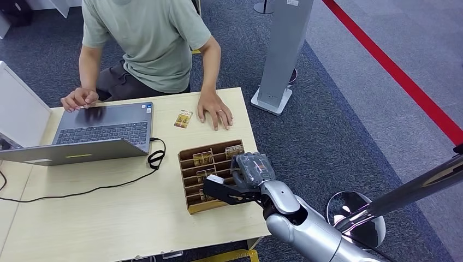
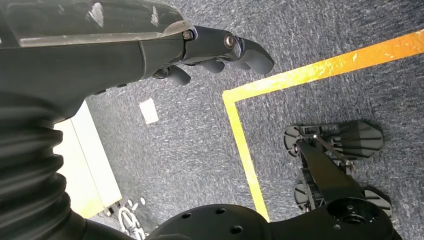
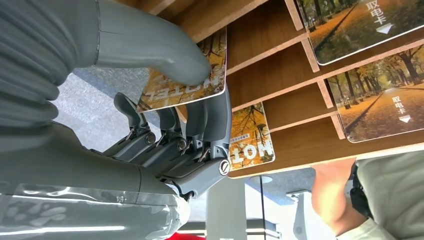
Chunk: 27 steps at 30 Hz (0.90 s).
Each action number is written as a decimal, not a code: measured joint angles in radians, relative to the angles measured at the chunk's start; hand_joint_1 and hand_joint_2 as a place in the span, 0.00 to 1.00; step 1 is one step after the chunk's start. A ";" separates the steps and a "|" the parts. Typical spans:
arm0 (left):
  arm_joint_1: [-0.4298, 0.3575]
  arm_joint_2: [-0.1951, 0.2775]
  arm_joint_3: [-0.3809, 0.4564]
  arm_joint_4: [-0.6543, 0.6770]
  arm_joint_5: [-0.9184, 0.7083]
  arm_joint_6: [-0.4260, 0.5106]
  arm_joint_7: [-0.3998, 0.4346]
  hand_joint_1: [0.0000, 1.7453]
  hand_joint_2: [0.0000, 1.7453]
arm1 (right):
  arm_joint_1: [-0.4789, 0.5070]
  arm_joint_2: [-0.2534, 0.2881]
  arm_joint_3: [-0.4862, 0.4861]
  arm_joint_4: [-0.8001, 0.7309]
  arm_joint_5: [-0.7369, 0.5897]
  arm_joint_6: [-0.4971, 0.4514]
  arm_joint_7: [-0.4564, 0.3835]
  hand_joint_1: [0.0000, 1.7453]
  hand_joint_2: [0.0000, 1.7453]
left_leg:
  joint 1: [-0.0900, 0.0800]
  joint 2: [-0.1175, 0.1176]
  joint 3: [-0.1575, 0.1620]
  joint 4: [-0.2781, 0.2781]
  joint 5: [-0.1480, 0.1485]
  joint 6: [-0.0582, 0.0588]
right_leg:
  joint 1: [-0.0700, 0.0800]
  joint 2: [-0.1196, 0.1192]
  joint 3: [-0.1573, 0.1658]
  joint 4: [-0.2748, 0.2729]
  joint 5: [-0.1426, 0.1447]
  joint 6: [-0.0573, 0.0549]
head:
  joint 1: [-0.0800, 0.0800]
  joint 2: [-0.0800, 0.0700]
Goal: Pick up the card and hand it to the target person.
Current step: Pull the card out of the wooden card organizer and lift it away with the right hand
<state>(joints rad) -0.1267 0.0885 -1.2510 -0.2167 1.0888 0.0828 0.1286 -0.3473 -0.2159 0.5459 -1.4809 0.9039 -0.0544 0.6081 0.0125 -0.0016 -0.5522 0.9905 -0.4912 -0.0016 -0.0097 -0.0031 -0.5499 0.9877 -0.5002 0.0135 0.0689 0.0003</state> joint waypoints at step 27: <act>-0.016 0.000 -0.001 0.000 -0.013 -0.004 -0.011 0.00 1.00 | -0.162 0.009 0.027 -0.070 0.009 -0.016 -0.097 0.85 1.00 | 0.000 0.000 0.000 0.000 0.001 -0.001 | 0.000 0.000 0.000 0.001 0.001 -0.001 | 0.000 0.000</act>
<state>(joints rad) -0.1431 0.0885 -1.2520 -0.2167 1.0755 0.0792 0.1171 -0.5094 -0.2067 0.5725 -1.5512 0.9124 -0.0706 0.5112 0.0125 -0.0016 -0.5522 0.9905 -0.4905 -0.0021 -0.0097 -0.0029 -0.5501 0.9888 -0.4991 0.0126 0.0688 0.0004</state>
